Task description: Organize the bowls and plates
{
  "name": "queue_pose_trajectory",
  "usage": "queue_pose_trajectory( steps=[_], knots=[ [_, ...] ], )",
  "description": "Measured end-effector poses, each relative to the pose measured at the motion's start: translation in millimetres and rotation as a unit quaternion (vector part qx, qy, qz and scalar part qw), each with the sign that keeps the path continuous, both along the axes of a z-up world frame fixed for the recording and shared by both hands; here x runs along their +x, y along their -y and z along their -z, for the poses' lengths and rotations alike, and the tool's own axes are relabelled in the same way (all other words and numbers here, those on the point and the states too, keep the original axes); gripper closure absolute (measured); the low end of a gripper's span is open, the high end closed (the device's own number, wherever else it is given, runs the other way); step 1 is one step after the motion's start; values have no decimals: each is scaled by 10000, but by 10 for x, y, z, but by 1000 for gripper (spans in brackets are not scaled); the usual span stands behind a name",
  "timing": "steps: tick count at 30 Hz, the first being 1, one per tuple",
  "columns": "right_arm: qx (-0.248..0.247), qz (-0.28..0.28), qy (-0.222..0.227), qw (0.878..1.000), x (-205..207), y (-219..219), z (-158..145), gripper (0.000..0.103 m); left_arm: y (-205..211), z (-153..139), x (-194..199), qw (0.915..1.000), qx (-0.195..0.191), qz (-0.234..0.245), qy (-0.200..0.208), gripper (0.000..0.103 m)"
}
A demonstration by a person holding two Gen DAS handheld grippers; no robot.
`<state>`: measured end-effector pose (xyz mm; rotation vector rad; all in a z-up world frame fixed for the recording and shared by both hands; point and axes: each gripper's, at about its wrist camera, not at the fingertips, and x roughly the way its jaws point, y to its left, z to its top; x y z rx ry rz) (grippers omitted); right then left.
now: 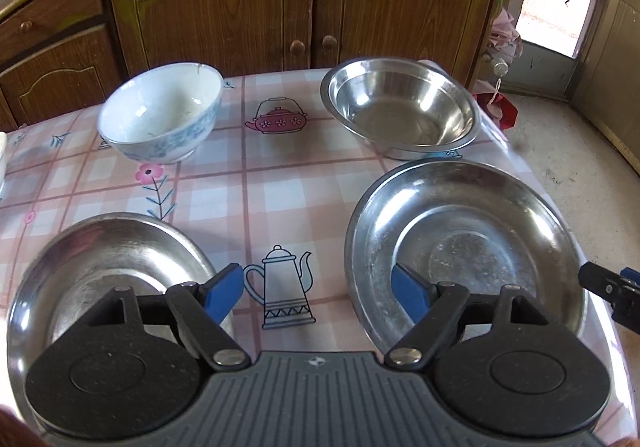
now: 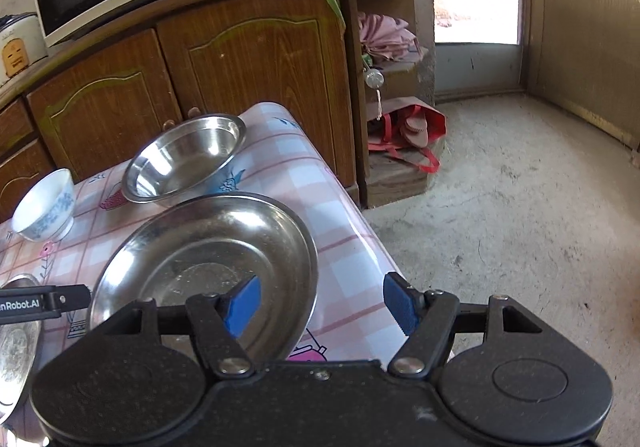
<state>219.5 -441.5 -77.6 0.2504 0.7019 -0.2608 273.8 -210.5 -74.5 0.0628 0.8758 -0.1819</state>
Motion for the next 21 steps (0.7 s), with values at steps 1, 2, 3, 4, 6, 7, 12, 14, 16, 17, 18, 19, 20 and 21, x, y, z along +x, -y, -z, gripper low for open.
queue_pose_trajectory(
  steps=[1, 2, 3, 4, 6, 7, 12, 14, 16, 17, 18, 19, 20, 21],
  knots=[
    [14, 32, -3, 10000, 25, 10, 31, 22, 9, 20, 30, 10000, 20, 7, 0, 21],
    [26, 40, -21, 10000, 51, 16, 54, 22, 22, 43, 66, 10000, 26, 20, -20, 21],
    [40, 37, -41, 10000, 74, 14, 81, 22, 29, 65, 96, 10000, 9, 54, -54, 21],
    [53, 34, -54, 10000, 101, 15, 111, 22, 38, 87, 126, 9999, 5, 81, -85, 21],
    [80, 11, -94, 9999, 144, -3, 161, 22, 66, 132, 176, 9999, 24, 109, -87, 21],
    [76, 5, -135, 9999, 163, -18, 181, 22, 71, 152, 197, 9999, 21, 118, -99, 22],
    [170, 62, -157, 9997, 222, -4, 283, 23, 98, 268, 302, 9994, -93, 159, -277, 35],
    [229, 69, -103, 9997, 228, 9, 310, 22, 111, 282, 316, 9995, -95, 191, -233, 41],
    [302, 48, -36, 9995, 227, 12, 316, 28, 125, 274, 316, 9992, -153, 304, -193, 56],
    [386, 35, 15, 9992, 215, 18, 314, 50, 137, 266, 312, 9989, -175, 385, -187, 62],
    [489, 9, 57, 9988, 207, 25, 313, 65, 161, 255, 305, 9983, -210, 508, -198, 77],
    [592, -16, 50, 9982, 207, 31, 316, 80, 191, 245, 290, 9980, -179, 573, -187, 80],
    [592, 39, 29, 9982, 206, 30, 312, 81, 206, 233, 269, 9980, -125, 600, -128, 81],
    [557, 59, 36, 9984, 199, 23, 306, 81, 205, 226, 253, 9979, -119, 631, -90, 81]
  ],
)
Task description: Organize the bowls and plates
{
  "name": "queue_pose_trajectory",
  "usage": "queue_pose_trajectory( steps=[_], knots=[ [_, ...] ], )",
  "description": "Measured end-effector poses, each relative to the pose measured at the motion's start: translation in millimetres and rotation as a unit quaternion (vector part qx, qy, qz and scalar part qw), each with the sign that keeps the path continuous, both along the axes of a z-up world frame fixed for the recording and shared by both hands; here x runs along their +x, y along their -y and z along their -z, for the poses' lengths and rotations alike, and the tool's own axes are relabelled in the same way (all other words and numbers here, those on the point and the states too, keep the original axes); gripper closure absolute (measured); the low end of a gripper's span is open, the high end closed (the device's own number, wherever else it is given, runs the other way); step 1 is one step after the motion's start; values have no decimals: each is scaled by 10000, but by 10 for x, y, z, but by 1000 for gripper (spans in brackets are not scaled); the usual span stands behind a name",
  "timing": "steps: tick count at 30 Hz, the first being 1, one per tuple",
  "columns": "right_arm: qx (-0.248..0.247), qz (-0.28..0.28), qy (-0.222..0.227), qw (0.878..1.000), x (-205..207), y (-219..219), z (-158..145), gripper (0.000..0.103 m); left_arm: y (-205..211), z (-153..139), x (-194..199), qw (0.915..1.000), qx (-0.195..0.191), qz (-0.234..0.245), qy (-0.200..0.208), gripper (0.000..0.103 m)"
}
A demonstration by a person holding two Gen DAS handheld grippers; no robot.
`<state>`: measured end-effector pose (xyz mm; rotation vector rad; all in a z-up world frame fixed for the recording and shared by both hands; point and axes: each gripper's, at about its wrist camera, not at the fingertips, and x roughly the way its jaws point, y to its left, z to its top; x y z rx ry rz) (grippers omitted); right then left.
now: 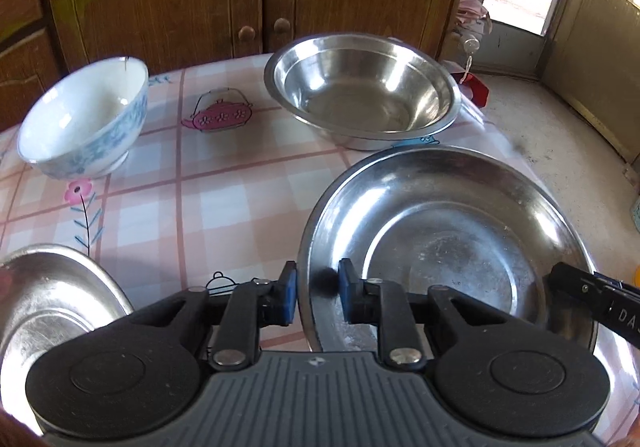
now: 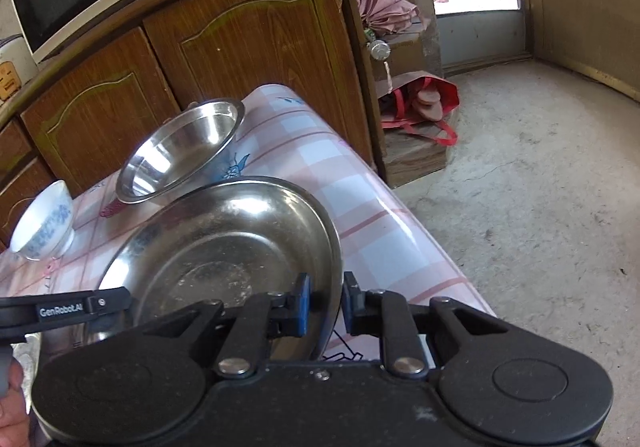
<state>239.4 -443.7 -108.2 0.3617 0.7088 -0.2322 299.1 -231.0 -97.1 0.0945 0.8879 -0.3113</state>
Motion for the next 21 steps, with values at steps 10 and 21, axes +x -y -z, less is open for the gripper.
queue_pose_trajectory(
  steps=[10, 21],
  knots=[
    [-425, -132, 183, 9988, -166, -194, -293, 85, -206, -162, -183, 9994, -299, -143, -32, 84],
    [-629, -216, 605, 9959, -618, -370, -702, 85, -358, -608, -630, 9987, -300, -66, 395, 85]
  ],
)
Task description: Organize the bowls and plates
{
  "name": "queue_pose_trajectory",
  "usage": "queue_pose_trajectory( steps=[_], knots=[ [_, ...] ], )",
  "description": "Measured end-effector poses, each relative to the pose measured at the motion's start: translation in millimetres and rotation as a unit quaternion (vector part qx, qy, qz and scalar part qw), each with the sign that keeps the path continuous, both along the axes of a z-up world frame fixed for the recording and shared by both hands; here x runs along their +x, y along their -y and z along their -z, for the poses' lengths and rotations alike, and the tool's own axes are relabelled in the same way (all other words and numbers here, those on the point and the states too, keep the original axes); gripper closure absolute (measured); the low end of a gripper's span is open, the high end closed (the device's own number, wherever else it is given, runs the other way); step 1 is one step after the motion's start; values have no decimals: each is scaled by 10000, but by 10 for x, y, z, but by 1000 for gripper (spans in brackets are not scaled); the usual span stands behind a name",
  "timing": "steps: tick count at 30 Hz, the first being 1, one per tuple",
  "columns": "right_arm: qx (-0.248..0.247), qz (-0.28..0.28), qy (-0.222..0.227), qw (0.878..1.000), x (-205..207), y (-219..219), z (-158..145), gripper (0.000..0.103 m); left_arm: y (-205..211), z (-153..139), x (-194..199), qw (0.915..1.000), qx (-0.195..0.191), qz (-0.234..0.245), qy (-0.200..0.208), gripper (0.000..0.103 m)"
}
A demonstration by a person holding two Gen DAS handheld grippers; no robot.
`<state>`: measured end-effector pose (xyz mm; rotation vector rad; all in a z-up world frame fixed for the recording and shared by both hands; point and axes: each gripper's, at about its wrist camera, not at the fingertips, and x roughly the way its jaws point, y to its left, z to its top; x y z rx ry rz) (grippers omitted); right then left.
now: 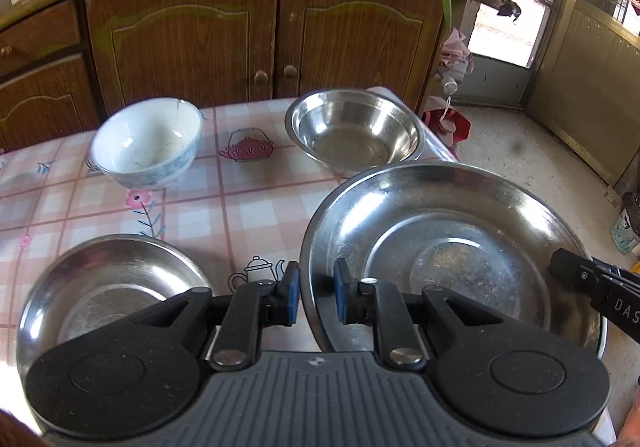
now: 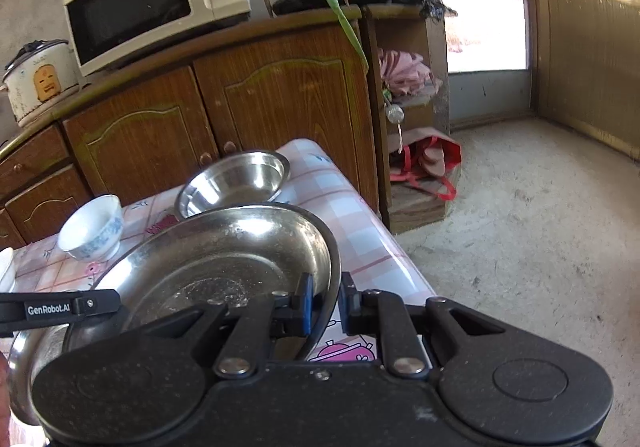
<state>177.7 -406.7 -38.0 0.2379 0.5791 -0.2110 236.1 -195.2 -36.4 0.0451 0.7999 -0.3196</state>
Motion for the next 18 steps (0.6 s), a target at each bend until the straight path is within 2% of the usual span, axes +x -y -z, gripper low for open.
queue_pose_trajectory(
  steps=[3, 11, 18],
  knots=[
    [-198, -47, 150, 9997, -173, -126, -120, 84, -68, -105, -130, 9999, -7, -7, 103, 85],
    [-97, 19, 423, 9991, -490, -322, -330, 84, -211, -339, -419, 9994, 30, -55, 352, 85],
    [-212, 22, 543, 9983, -766, -433, -519, 84, -290, -488, -660, 9990, -31, -131, 436, 85]
  ],
)
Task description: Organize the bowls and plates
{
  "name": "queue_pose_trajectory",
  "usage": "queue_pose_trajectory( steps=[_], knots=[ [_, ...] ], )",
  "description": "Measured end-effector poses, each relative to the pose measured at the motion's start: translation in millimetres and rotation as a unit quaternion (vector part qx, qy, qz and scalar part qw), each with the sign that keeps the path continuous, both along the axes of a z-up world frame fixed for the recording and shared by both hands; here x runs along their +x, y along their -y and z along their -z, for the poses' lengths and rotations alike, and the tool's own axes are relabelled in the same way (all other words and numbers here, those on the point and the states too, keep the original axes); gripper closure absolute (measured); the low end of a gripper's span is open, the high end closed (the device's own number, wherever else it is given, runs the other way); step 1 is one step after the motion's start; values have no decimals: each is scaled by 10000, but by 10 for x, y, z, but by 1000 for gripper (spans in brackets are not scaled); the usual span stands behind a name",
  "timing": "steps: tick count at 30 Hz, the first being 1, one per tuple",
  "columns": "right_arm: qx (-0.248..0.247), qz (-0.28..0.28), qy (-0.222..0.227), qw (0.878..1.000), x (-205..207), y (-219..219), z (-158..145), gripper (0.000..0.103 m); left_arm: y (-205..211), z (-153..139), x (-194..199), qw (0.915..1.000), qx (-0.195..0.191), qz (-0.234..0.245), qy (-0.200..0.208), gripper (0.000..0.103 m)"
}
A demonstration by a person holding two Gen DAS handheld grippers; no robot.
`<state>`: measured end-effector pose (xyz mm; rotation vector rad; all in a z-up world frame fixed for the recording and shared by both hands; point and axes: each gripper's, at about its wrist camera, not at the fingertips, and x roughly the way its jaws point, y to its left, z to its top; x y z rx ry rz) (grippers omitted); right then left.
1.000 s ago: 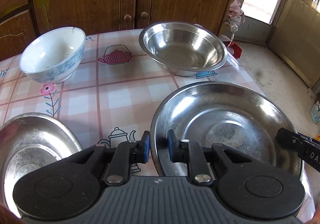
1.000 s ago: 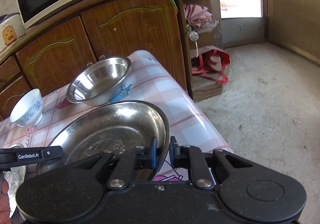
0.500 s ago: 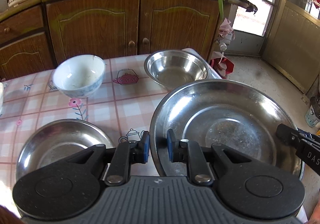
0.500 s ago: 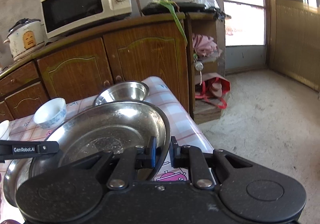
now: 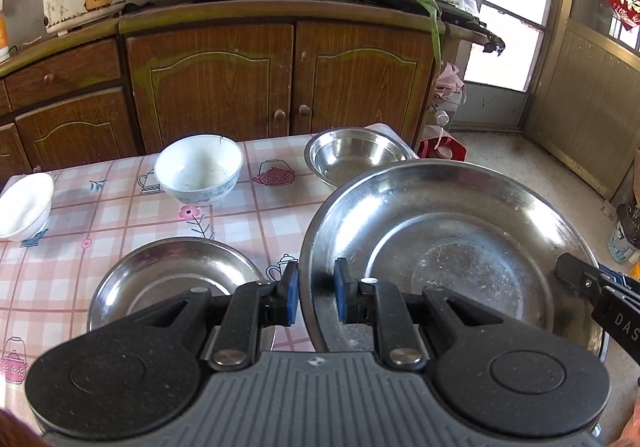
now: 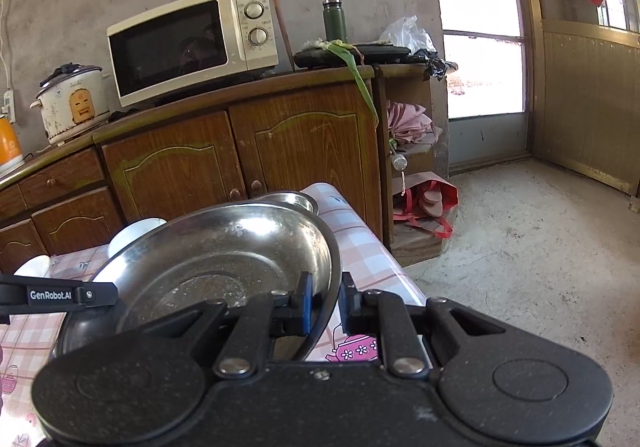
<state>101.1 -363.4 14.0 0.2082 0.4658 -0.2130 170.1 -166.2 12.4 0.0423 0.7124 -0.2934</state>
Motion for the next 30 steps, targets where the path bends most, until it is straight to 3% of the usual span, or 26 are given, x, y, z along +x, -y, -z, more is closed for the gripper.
queue_pose_trajectory(
  steps=[16, 30],
  knots=[
    [-128, -70, 353, 9993, -536, -157, -435, 84, -144, -398, -549, 9990, -24, -169, 403, 84],
    [-213, -315, 533, 9979, -750, -477, -621, 84, -446, -538, -844, 9973, -64, -432, 583, 84]
  ],
)
